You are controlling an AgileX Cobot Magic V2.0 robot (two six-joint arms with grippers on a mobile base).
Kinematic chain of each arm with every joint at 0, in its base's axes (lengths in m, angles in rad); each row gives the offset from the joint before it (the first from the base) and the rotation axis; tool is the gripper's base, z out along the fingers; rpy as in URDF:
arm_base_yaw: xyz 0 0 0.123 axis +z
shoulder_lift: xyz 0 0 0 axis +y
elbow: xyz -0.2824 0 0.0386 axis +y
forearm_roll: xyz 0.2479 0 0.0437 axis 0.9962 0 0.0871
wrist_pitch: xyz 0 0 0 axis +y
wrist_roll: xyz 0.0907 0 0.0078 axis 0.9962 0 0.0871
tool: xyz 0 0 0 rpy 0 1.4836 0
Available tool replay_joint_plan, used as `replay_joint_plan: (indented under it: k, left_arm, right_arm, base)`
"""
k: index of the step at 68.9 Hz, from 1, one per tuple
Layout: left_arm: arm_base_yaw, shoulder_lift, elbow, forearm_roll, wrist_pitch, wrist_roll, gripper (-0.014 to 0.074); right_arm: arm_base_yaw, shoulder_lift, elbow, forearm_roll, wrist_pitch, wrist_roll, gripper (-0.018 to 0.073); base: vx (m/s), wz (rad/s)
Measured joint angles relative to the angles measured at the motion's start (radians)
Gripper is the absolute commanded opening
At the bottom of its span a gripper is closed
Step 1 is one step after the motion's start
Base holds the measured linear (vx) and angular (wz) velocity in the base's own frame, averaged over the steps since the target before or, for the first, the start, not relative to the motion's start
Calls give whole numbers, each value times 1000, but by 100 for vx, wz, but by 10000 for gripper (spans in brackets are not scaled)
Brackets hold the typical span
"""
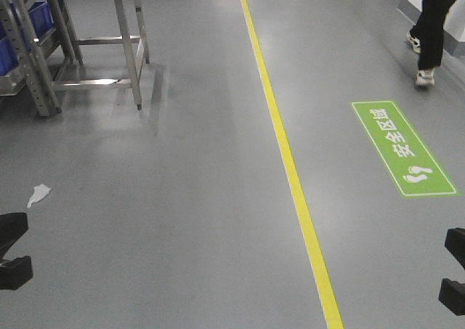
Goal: Move and align brake pads A on conveyor
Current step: 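Drive along the yellow floor line with both grippers empty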
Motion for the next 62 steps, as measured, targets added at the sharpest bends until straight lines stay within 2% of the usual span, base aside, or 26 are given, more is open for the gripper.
replay_joint_plan:
  k: [62]
  left_arm:
    - [0, 0, 0, 0, 0, 0, -6]
  right_arm:
    - [0, 0, 0, 0, 0, 0, -10]
  base:
    - [59, -2]
